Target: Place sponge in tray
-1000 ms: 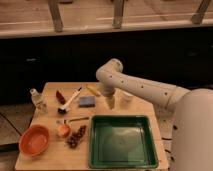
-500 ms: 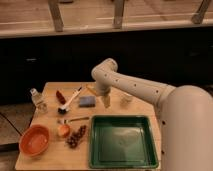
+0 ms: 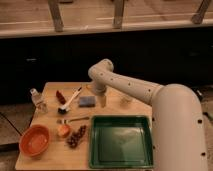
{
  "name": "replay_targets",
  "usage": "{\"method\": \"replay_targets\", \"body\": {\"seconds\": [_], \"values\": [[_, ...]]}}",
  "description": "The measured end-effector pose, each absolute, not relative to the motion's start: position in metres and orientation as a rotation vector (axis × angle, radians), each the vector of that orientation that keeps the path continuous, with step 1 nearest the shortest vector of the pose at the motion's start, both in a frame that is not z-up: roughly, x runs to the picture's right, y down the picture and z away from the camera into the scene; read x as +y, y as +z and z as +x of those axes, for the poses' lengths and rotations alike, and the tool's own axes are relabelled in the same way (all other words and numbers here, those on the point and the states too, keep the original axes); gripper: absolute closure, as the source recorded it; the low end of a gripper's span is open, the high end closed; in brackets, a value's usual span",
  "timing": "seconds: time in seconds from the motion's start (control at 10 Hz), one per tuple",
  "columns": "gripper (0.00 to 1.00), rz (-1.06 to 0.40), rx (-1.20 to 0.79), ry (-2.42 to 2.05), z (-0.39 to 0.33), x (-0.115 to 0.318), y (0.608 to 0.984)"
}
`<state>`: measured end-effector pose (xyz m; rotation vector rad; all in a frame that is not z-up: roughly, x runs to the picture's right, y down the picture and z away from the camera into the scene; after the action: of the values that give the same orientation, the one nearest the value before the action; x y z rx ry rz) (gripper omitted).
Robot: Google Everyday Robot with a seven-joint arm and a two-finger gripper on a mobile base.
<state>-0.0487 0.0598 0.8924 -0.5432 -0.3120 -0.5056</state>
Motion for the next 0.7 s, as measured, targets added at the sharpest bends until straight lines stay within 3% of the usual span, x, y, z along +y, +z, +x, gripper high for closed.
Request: {"method": "replay_targets", "body": {"seconds": [0.7], "values": [[0.20, -0.576, -0.345, -0.484, -0.060, 0.069, 0.926]]}}
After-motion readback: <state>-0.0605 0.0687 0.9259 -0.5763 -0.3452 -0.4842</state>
